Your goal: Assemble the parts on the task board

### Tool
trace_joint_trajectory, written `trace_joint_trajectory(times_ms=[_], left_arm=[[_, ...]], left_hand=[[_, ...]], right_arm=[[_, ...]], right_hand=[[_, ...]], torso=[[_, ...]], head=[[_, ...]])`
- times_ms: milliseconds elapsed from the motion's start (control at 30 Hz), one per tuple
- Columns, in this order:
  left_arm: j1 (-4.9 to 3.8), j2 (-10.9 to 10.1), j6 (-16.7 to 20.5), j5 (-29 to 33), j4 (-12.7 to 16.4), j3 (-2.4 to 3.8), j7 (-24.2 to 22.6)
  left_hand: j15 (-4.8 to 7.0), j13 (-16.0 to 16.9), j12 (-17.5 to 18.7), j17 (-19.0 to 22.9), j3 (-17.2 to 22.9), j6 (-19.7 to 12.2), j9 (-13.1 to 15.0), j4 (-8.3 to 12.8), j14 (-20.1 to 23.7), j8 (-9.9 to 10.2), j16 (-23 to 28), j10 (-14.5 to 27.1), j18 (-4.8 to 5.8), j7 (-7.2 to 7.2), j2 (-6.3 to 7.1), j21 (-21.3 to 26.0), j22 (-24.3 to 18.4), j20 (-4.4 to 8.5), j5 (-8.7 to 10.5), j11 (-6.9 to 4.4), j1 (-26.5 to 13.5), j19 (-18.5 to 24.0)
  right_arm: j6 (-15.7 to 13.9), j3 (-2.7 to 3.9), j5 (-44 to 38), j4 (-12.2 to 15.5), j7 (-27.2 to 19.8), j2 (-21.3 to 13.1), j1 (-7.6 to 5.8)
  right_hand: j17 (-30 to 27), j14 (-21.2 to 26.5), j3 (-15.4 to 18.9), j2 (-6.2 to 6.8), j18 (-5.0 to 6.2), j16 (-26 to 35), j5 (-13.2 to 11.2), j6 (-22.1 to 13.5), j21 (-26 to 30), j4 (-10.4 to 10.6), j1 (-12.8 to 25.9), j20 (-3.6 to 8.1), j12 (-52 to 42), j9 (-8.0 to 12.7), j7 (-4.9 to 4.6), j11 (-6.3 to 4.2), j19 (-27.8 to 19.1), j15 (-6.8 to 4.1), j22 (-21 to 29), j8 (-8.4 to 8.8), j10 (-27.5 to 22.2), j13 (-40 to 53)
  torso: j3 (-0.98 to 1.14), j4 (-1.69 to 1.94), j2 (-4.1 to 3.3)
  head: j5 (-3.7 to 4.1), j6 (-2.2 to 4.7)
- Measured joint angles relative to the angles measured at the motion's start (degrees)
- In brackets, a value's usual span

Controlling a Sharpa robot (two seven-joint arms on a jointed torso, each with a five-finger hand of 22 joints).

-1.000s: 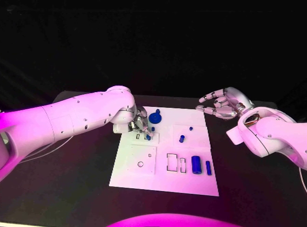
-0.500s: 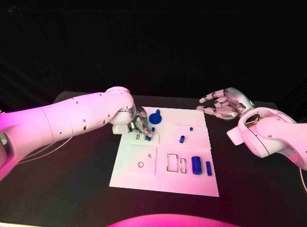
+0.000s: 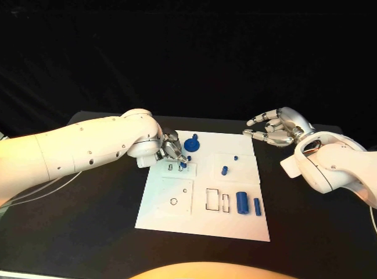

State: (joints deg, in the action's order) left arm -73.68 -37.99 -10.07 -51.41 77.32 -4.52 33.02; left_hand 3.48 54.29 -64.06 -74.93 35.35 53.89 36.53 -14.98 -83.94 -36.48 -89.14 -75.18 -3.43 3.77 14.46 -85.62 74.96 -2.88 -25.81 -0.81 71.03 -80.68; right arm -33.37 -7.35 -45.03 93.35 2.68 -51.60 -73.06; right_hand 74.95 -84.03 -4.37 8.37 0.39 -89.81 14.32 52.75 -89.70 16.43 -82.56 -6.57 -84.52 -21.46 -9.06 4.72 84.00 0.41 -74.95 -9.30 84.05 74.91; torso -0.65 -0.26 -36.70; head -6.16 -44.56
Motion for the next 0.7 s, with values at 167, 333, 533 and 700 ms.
trace_joint_trajectory(times_ms=[167,333,533,700], left_arm=[[0.87,-1.24,2.98,-1.42,1.97,-0.02,-0.48],[2.03,-1.60,4.84,-4.14,2.93,-0.04,-0.74],[3.04,-1.65,5.78,-7.43,3.03,-0.06,-0.83],[3.29,-1.58,6.12,-9.07,2.53,-0.05,-0.85]], left_hand=[[0.00,0.29,-0.01,0.00,0.00,0.08,1.12,0.00,0.00,0.00,0.00,-0.12,-0.01,-0.08,0.27,0.00,0.00,0.20,-0.56,-0.12,-0.27,-0.20],[0.00,0.35,-0.23,0.01,0.00,0.20,1.20,0.00,0.00,0.00,0.00,-0.20,-0.01,-0.18,0.34,-0.20,-0.01,0.20,-0.61,-0.20,-0.34,-0.20],[0.00,0.35,-0.23,0.01,0.00,0.43,1.58,0.00,0.00,0.00,0.00,-0.20,-0.01,-0.02,0.35,-0.20,-0.01,0.20,-0.61,-0.20,-0.35,-0.20],[-0.01,0.34,-0.23,0.01,0.01,0.51,1.60,-0.01,0.00,-0.26,0.00,-0.20,-0.01,-0.10,0.42,-0.19,-0.01,0.20,-0.61,-0.20,-0.42,-0.20]], right_arm=[[0.00,-0.01,0.05,-0.05,0.00,-0.18,0.02],[-0.01,-0.01,0.09,-0.07,-0.01,-0.28,0.04],[0.00,-0.02,0.13,-0.09,-0.02,-0.29,0.06],[0.00,-0.02,0.14,-0.11,-0.02,-0.30,0.07]], right_hand=[[0.00,0.00,-0.16,0.00,0.00,0.00,0.00,0.00,0.00,0.16,0.00,0.00,0.00,0.00,0.00,0.00,0.00,0.00,0.00,0.00,0.00,0.00],[-0.01,0.00,-0.16,0.00,0.00,0.00,0.00,0.00,0.00,0.16,0.00,0.00,0.00,0.00,0.00,0.00,0.00,0.00,0.01,0.00,0.00,0.00],[-0.01,0.00,-0.16,0.00,0.00,0.00,0.00,0.00,0.00,0.16,0.00,0.00,0.00,0.00,0.00,0.00,0.00,0.00,0.01,0.00,0.00,0.00],[-0.02,0.00,-0.16,0.00,0.00,0.00,0.00,-0.18,0.00,0.16,0.00,0.00,0.00,0.00,-0.18,0.00,0.00,0.00,0.01,0.00,0.00,0.00]], torso=[[0.01,0.01,0.01],[0.01,-0.03,0.02],[-0.03,-0.16,0.02],[-0.03,-0.19,-0.02]], head=[[-0.15,-0.26],[-0.35,-0.48],[-0.53,-0.54],[-0.58,-0.58]])
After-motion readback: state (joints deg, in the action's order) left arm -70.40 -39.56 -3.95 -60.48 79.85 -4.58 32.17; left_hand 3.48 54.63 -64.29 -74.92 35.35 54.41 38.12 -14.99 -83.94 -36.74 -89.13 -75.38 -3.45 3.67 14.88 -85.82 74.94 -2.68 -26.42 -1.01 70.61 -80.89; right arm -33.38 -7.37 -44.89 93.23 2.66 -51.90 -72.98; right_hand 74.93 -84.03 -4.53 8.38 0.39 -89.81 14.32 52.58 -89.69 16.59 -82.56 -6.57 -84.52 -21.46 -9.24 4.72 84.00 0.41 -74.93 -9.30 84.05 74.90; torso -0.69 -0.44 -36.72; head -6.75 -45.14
